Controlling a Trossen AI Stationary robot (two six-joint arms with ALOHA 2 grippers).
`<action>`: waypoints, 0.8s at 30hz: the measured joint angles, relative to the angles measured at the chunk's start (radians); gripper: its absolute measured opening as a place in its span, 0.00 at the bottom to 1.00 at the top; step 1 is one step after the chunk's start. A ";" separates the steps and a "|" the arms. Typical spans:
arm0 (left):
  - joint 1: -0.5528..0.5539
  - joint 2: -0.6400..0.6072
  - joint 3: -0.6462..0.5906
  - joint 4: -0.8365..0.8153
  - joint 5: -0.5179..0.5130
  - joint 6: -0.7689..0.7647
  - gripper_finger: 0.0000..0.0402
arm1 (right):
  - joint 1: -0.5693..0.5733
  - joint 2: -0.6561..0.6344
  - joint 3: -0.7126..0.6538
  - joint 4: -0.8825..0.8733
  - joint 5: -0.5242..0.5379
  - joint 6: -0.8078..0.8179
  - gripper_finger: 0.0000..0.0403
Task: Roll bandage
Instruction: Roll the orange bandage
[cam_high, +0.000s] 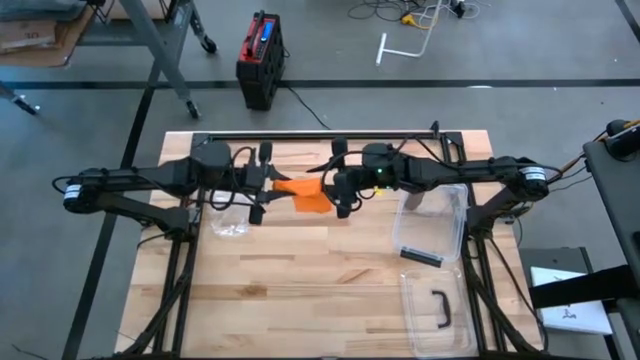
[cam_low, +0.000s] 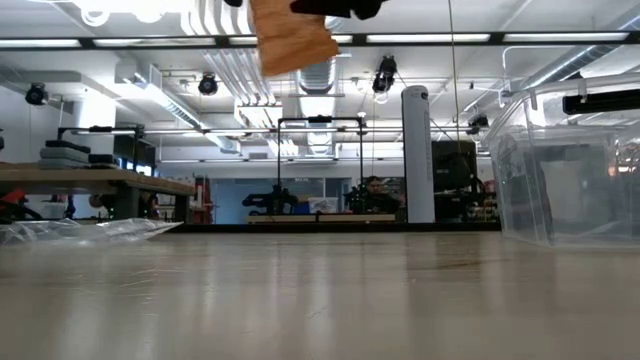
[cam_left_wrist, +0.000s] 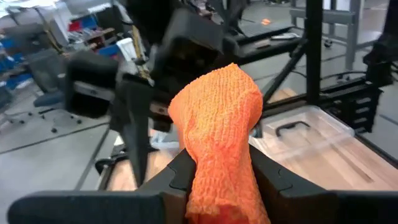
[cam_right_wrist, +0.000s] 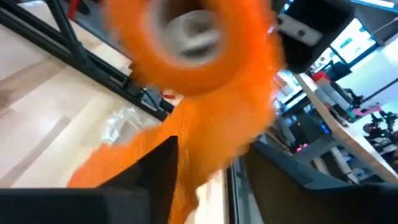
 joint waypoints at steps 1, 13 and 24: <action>-0.001 0.002 0.000 -0.005 0.003 0.000 0.20 | 0.000 0.000 0.000 0.006 0.003 -0.004 0.38; 0.001 0.002 0.000 -0.090 0.178 0.005 0.20 | -0.021 -0.008 0.050 0.047 0.171 0.036 0.01; 0.001 0.002 0.000 -0.083 0.304 0.028 0.20 | -0.103 0.005 -0.009 -0.008 0.130 0.203 0.00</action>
